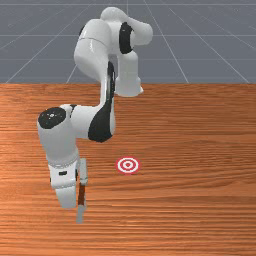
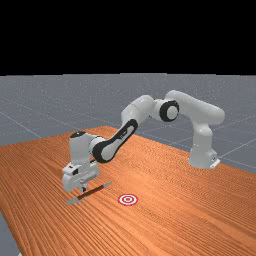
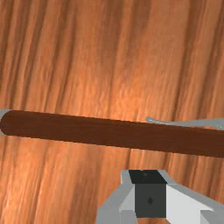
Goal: Pick up the pen and put it to the marker
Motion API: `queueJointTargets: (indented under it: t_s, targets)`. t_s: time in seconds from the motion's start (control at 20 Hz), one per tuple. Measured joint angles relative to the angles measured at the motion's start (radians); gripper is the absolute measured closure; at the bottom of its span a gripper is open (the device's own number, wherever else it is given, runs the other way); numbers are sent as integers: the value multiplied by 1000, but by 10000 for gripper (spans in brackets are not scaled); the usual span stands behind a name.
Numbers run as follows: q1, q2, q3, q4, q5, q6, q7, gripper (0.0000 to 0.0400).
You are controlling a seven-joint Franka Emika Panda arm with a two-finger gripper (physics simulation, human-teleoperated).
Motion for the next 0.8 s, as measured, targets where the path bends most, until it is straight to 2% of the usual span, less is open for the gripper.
queueJointTargets:
  t_s: [0.2,0.25,0.3,0.35,0.4,0.45,0.5,0.6,0.65,0.7,0.8]
  targets:
    - [-55,118,-8,224,6,-104,-64,400]
    - [-63,77,-13,137,15,-50,-19,400]
    - [-69,88,0,164,28,-85,-25,400]
    - [-44,46,-28,80,28,-35,90,400]
    - [-28,20,-29,33,29,-13,114,400]
    - [-25,20,-14,35,14,-15,40,400]
    - [-7,-3,-27,-9,28,8,135,400]
    - [-3,-3,-12,-7,14,5,67,400]
    - [20,89,-43,170,-11,-64,95,400]
    - [11,-19,-24,-39,28,22,153,400]
    - [62,-61,-37,-120,40,63,278,400]
